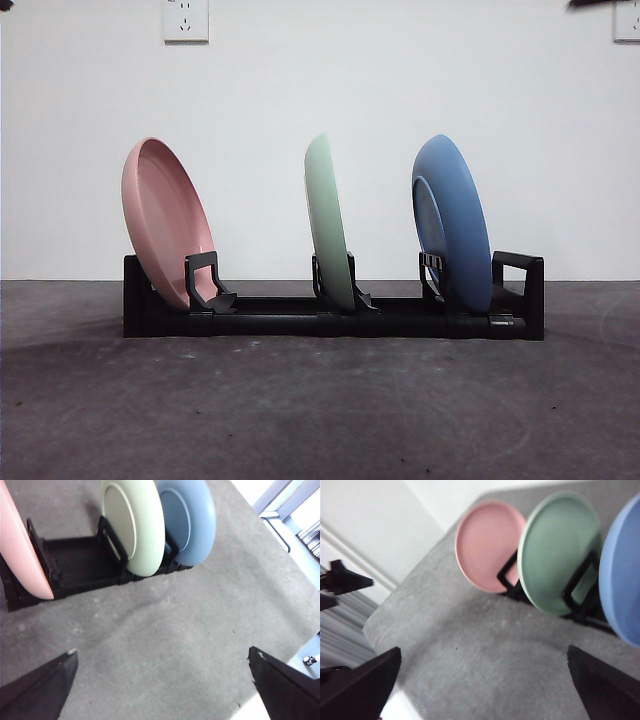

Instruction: Place the plate

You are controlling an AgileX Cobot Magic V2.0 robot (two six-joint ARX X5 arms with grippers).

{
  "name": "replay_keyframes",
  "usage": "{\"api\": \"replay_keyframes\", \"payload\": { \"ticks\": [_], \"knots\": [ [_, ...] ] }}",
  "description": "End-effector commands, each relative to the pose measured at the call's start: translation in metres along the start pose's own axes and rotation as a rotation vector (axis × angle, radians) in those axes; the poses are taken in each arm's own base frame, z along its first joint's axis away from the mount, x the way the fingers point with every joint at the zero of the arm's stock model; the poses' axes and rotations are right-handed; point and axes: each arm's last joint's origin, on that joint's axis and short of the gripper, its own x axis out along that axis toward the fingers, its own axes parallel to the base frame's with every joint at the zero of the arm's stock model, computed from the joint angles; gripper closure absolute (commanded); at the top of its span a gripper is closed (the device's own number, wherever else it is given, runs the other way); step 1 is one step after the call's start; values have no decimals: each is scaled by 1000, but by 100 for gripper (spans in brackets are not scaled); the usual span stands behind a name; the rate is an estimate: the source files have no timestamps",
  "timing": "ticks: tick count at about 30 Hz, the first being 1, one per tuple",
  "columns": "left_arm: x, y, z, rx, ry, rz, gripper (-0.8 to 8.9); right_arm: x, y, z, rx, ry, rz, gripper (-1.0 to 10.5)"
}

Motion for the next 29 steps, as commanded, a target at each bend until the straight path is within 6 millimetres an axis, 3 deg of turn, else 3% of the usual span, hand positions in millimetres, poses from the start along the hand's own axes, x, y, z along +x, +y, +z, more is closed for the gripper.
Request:
{"api": "replay_keyframes", "payload": {
  "ticks": [1, 9, 15, 21, 25, 29],
  "knots": [
    [-8, -6, 4, 45, -36, -13, 171, 14, -6, 15, 42, 29, -2, 365],
    [-24, -14, -3, 69, -79, -20, 199, 66, -37, 69, 75, 110, -104, 365],
    [-38, -19, -13, 74, -89, -22, 240, 100, -66, 97, 86, 140, -139, 367],
    [-52, -25, -25, 76, -93, -22, 285, 134, -100, 102, 94, 189, -145, 395],
    [-59, -28, -29, 78, -97, -23, 286, 152, -119, 94, 101, 231, -127, 555],
    [-60, -28, -33, 69, -79, -20, 286, 155, -121, 95, 82, 220, -124, 727]
  ]
}}
